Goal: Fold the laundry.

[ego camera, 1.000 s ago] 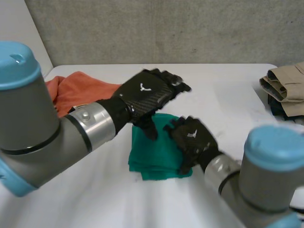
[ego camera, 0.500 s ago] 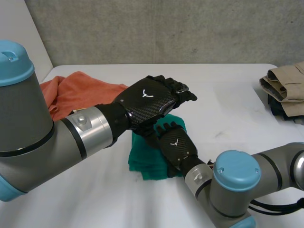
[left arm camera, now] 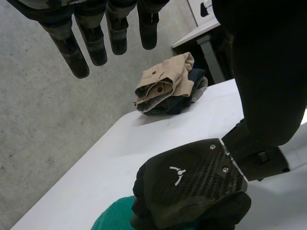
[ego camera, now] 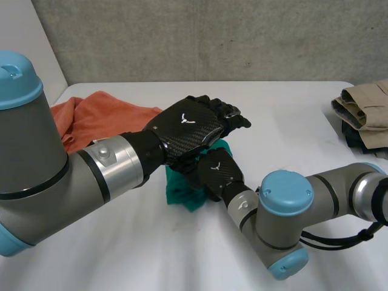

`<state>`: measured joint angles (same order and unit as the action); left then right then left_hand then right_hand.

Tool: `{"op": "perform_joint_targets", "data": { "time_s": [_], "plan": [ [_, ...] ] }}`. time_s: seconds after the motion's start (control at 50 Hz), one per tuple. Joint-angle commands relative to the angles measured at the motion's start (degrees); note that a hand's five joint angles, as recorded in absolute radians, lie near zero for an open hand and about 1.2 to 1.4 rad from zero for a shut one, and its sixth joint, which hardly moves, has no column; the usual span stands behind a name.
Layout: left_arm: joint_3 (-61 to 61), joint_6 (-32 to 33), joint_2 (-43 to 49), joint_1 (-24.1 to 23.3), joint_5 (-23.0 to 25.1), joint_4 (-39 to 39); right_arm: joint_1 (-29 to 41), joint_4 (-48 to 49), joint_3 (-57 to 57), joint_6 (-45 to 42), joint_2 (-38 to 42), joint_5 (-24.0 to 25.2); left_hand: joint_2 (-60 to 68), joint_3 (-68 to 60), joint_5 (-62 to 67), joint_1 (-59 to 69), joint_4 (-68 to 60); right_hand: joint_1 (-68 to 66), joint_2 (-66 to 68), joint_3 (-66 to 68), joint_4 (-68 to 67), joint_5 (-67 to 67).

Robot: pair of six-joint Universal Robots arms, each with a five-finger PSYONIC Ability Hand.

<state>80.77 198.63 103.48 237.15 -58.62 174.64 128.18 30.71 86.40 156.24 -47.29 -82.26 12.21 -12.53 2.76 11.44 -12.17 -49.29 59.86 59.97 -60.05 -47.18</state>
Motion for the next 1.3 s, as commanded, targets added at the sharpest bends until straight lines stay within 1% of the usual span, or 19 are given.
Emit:
{"op": "perform_joint_targets", "data": {
  "time_s": [0.02,0.12,0.2,0.28,0.3,0.34,0.36,0.44,0.5,0.58,0.6,0.64,0.72,0.8,0.94,1.04,1.14,1.2,1.3],
  "plan": [
    [0.0,0.0,-0.1,0.4,-0.1,0.0,0.0,-2.1,-2.1,-0.3,0.8,0.1,0.9,-0.5,0.3,1.6,-0.9,-30.7,20.1,20.0,-20.0,-22.8],
    [-0.1,0.0,-0.6,1.0,-0.1,0.0,-2.2,-4.2,-1.2,-0.2,-2.5,0.3,1.0,-0.7,0.5,1.8,-1.1,-30.7,20.1,20.0,-20.0,-22.8],
    [-0.1,-0.5,-1.6,2.1,-0.1,0.0,-7.5,-4.9,-0.2,-0.7,-6.3,1.6,1.0,-0.7,0.5,1.8,-1.1,-30.7,20.1,20.0,-20.0,-22.8],
    [-0.1,-1.5,-2.1,3.1,0.0,0.1,-12.2,-4.3,-0.8,-2.1,-7.2,6.8,1.0,-0.7,0.5,1.8,-1.1,-30.7,20.1,20.0,-20.0,-22.8],
    [-0.2,-1.9,-2.2,3.4,0.0,0.4,-14.7,-4.1,-1.5,-3.3,-7.5,9.4,1.0,-0.7,0.5,1.8,-1.1,-30.7,20.1,20.0,-20.0,-22.8],
    [-0.1,-2.3,-2.5,3.8,0.0,0.7,-17.6,-4.0,-2.6,-4.7,-7.6,11.9,1.0,-0.7,0.5,1.8,-1.1,-30.7,20.1,20.0,-20.0,-22.8],
    [-0.1,-2.5,-2.6,4.1,0.0,0.9,-19.9,-3.8,-3.9,-6.3,-8.0,13.9,1.0,-0.7,0.5,1.8,-1.1,-30.7,20.1,20.0,-20.0,-22.8],
    [-0.1,-3.9,-3.3,5.1,-0.1,1.6,-23.9,-3.0,-9.8,-7.2,-9.0,18.8,1.2,-0.9,0.6,2.0,-1.2,-30.7,20.1,20.0,-20.0,-22.8],
    [-0.2,-4.6,-3.5,5.4,0.0,1.7,-25.7,-2.8,-15.2,-6.2,-9.0,20.4,1.2,-0.9,0.6,2.0,-1.2,-30.7,20.1,20.0,-20.0,-22.8],
    [-0.2,-4.7,-3.6,5.4,0.0,1.8,-30.2,-2.6,-24.0,-0.8,-9.6,22.9,1.2,-0.9,0.6,2.0,-1.2,-30.7,20.1,20.0,-20.0,-22.8],
    [-0.3,-4.7,-3.6,5.4,0.0,1.8,-32.2,-2.3,-27.8,2.8,-9.4,24.2,1.2,-0.9,0.6,2.0,-1.2,-30.7,20.1,20.0,-20.0,-22.8],
    [-0.3,-4.7,-3.6,5.4,0.0,1.8,-34.4,-1.4,-31.2,6.1,-8.9,25.6,1.2,-0.9,0.6,2.0,-1.2,-30.7,20.1,20.0,-20.0,-22.8],
    [-0.3,-4.7,-3.6,5.3,0.0,2.0,-41.4,4.3,-37.4,14.2,-6.2,28.7,1.2,-0.9,0.6,2.0,-1.2,-30.7,20.1,20.0,-20.0,-22.8],
    [-0.3,-4.7,-3.6,5.3,0.0,2.1,-46.0,11.5,-40.0,19.1,-2.6,30.7,1.2,-0.9,0.6,2.0,-1.2,-30.7,20.1,20.0,-20.0,-22.8],
    [-0.8,-4.7,-3.5,5.4,0.0,2.2,-53.2,20.9,-39.1,25.8,4.0,33.3,1.2,-0.9,0.6,2.0,-1.2,-30.7,20.1,20.0,-20.0,-22.8],
    [-0.6,-4.6,-3.5,5.3,-0.1,2.9,-57.0,23.3,-37.4,26.5,9.9,35.5,1.5,-1.2,1.0,2.3,-1.6,-30.7,20.1,20.0,-20.0,-22.8],
    [0.3,-4.6,-3.4,5.1,-0.2,2.9,-62.6,24.7,-33.8,23.7,16.3,41.6,1.5,-1.2,1.0,2.3,-1.6,-30.7,20.1,20.0,-20.0,-22.8],
    [1.4,-4.5,-3.4,5.1,-0.4,2.9,-65.1,25.4,-31.0,22.2,16.7,43.9,1.5,-1.2,1.0,2.3,-1.6,-30.7,20.1,20.0,-20.0,-22.8],
    [1.8,-4.4,-3.3,5.1,-1.2,2.9,-66.5,27.0,-26.6,21.3,15.8,47.4,1.5,-1.2,1.0,2.3,-1.6,-30.7,20.1,20.0,-20.0,-22.8]
  ]
}}
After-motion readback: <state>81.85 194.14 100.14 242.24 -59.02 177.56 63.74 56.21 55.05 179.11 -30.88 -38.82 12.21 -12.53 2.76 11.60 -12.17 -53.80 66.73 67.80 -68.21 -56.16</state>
